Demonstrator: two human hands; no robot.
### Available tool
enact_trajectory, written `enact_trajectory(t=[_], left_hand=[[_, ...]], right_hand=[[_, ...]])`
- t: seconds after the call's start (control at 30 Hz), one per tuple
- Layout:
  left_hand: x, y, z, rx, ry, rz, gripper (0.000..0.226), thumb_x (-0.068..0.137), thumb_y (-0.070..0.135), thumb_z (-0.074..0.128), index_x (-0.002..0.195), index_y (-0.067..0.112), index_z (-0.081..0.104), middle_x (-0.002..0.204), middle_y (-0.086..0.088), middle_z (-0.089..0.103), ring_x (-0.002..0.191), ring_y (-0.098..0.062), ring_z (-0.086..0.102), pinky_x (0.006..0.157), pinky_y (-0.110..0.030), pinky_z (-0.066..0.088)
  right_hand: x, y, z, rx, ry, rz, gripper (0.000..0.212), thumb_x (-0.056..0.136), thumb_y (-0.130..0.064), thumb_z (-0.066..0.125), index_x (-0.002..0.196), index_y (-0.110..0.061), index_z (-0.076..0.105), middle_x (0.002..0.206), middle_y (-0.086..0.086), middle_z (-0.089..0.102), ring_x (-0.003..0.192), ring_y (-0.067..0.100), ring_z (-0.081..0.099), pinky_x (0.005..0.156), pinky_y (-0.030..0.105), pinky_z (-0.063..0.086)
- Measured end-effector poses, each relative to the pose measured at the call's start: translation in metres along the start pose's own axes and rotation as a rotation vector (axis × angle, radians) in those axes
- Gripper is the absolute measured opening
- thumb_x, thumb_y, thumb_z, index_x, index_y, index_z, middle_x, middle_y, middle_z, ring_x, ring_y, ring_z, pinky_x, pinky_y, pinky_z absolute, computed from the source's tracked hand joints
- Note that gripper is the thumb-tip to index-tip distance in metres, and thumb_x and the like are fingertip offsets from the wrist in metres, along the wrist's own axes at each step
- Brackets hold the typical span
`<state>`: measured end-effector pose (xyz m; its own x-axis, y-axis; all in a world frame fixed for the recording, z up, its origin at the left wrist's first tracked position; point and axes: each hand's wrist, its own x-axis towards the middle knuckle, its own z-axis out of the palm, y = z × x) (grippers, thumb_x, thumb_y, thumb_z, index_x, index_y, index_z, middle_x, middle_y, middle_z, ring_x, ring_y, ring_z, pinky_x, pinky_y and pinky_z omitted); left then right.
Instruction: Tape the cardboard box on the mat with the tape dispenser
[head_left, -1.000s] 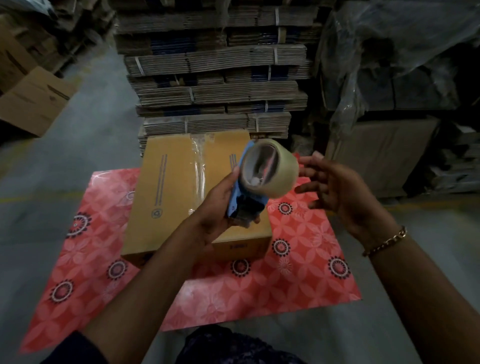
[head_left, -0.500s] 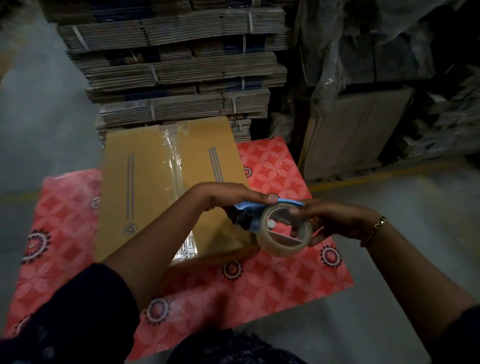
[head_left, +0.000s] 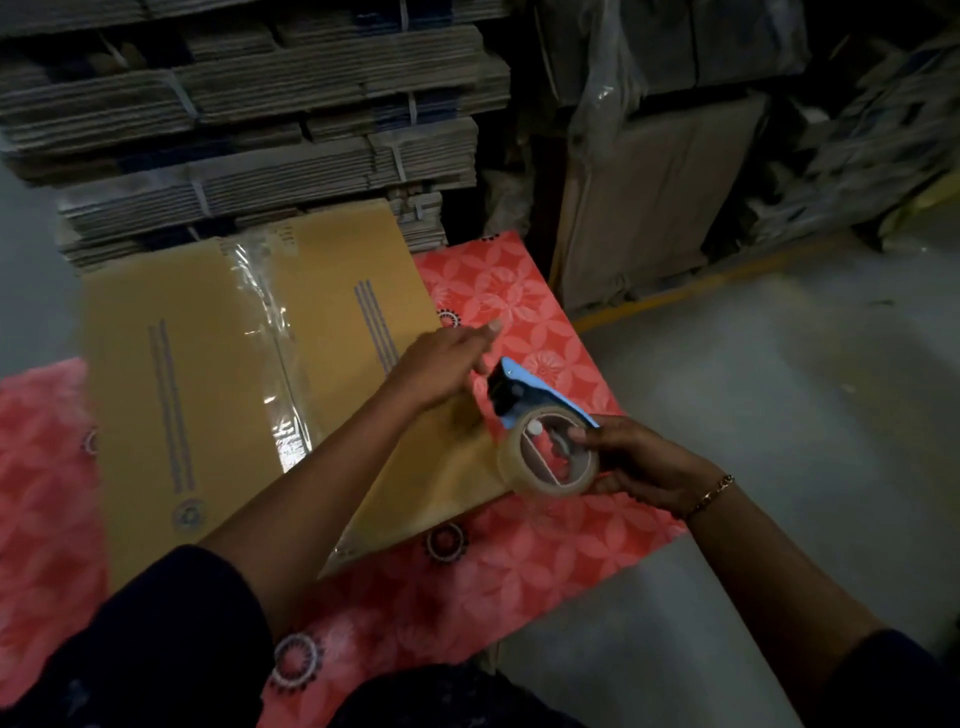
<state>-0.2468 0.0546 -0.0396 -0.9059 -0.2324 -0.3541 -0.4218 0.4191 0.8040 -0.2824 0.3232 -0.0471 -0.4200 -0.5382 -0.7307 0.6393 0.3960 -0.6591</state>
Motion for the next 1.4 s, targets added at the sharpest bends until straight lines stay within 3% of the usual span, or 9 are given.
enact_trajectory(t=[0.1, 0.2, 0.33, 0.57, 0.7, 0.83, 1.0, 1.17, 1.4], left_hand=[[0.001, -0.044, 0.019, 0.273, 0.351, 0.320, 0.040, 0.098, 0.048, 0.046, 0.100, 0.015, 0.069, 0.099, -0.006, 0.066, 0.097, -0.033, 0.059, 0.082, -0.044, 0.047], [-0.005, -0.066, 0.033, 0.490, 0.390, 0.384, 0.025, 0.094, 0.034, 0.057, 0.107, 0.017, 0.069, 0.115, -0.002, 0.062, 0.111, -0.028, 0.050, 0.092, -0.046, 0.039], [-0.013, -0.057, 0.037, 0.531, 0.459, 0.367, 0.026, 0.090, 0.029, 0.062, 0.112, 0.015, 0.066, 0.124, -0.006, 0.060, 0.115, -0.029, 0.049, 0.094, -0.049, 0.039], [-0.014, -0.056, 0.042, 0.642, 0.486, 0.310, 0.035, 0.086, 0.033, 0.059, 0.114, 0.014, 0.064, 0.133, -0.008, 0.059, 0.124, -0.030, 0.047, 0.095, -0.047, 0.034], [-0.013, -0.054, 0.042, 0.670, 0.476, 0.298, 0.032, 0.087, 0.035, 0.058, 0.111, 0.015, 0.065, 0.132, -0.006, 0.060, 0.125, -0.029, 0.050, 0.096, -0.046, 0.034], [-0.013, -0.051, 0.042, 0.694, 0.457, 0.286, 0.032, 0.089, 0.035, 0.055, 0.111, 0.016, 0.065, 0.132, -0.005, 0.060, 0.124, -0.029, 0.051, 0.095, -0.047, 0.035], [-0.015, -0.047, 0.041, 0.728, 0.477, 0.295, 0.029, 0.088, 0.035, 0.055, 0.108, 0.016, 0.065, 0.129, -0.003, 0.062, 0.122, -0.028, 0.051, 0.095, -0.047, 0.034], [-0.019, -0.042, 0.038, 0.824, 0.456, 0.305, 0.029, 0.091, 0.038, 0.050, 0.103, 0.016, 0.065, 0.128, -0.004, 0.062, 0.120, -0.027, 0.052, 0.095, -0.048, 0.034], [-0.050, -0.026, 0.039, 0.847, 0.467, 0.224, 0.052, 0.093, 0.045, 0.041, 0.133, 0.017, 0.057, 0.146, -0.004, 0.055, 0.134, -0.024, 0.047, 0.105, -0.047, 0.032]], right_hand=[[0.020, 0.007, -0.005, 0.199, 0.155, -0.003, 0.045, 0.080, -0.030, 0.075, 0.119, -0.011, 0.067, 0.100, 0.007, 0.069, 0.082, 0.016, 0.071, 0.074, 0.035, 0.063], [0.054, 0.008, -0.006, 0.252, 0.345, 0.029, 0.025, 0.087, -0.032, 0.072, 0.109, -0.021, 0.069, 0.091, -0.002, 0.068, 0.077, 0.011, 0.066, 0.073, 0.032, 0.058], [0.089, 0.004, 0.000, 0.152, 0.548, 0.041, 0.015, 0.083, -0.035, 0.075, 0.086, -0.022, 0.069, 0.072, -0.006, 0.057, 0.059, 0.008, 0.049, 0.053, 0.024, 0.038], [0.145, 0.001, 0.003, 0.207, 0.558, 0.016, 0.031, 0.083, -0.025, 0.080, 0.071, -0.015, 0.052, 0.060, 0.006, 0.039, 0.042, 0.015, 0.031, 0.038, 0.023, 0.026], [0.155, -0.002, 0.001, 0.162, 0.578, 0.051, 0.029, 0.085, -0.029, 0.079, 0.076, -0.015, 0.056, 0.062, 0.005, 0.043, 0.047, 0.014, 0.040, 0.041, 0.024, 0.047], [0.152, -0.005, -0.003, 0.066, 0.585, 0.017, 0.022, 0.090, -0.022, 0.074, 0.081, -0.010, 0.058, 0.066, 0.011, 0.048, 0.050, 0.019, 0.044, 0.038, 0.025, 0.045], [0.146, -0.007, -0.018, -0.041, 0.555, 0.037, 0.049, 0.087, -0.034, 0.075, 0.126, -0.008, 0.060, 0.095, 0.019, 0.063, 0.054, 0.025, 0.056, 0.048, 0.033, 0.054], [0.119, -0.020, -0.026, -0.230, 0.502, -0.053, 0.054, 0.090, -0.035, 0.071, 0.135, -0.013, 0.052, 0.108, 0.013, 0.061, 0.080, 0.026, 0.058, 0.064, 0.033, 0.049], [0.073, -0.050, -0.043, -0.620, 0.441, -0.342, 0.061, 0.090, -0.038, 0.071, 0.142, -0.012, 0.053, 0.143, 0.012, 0.060, 0.128, 0.030, 0.059, 0.106, 0.041, 0.047]])
